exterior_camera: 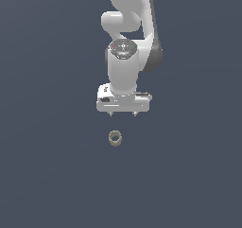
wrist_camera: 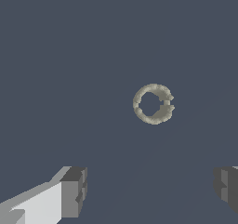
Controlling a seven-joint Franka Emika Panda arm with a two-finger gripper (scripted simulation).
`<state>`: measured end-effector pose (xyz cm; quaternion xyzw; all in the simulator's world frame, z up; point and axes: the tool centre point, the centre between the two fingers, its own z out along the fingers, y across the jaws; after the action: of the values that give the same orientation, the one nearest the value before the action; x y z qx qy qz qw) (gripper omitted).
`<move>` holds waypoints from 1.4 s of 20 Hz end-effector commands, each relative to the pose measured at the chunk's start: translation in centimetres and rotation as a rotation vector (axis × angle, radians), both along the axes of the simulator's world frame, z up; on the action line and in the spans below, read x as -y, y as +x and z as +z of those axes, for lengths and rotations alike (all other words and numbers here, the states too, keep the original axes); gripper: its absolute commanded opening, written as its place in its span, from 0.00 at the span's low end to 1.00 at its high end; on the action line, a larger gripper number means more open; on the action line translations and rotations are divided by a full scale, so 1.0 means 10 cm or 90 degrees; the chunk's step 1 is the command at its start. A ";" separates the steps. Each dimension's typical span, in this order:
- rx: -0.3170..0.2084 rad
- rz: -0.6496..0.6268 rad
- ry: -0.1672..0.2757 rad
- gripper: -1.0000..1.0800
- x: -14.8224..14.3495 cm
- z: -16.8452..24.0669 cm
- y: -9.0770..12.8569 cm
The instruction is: Pick up the object and move it to a goal position.
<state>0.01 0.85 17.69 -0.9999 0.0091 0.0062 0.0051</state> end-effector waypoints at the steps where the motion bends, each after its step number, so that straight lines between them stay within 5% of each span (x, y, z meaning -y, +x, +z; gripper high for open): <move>1: 0.000 0.000 0.000 0.96 0.00 0.00 0.00; 16: 0.000 0.010 0.002 0.96 0.04 0.03 0.01; 28: 0.005 0.038 -0.004 0.96 0.23 -0.48 0.30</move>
<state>2.58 -1.12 13.79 -0.9998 -0.0170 0.0031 0.0027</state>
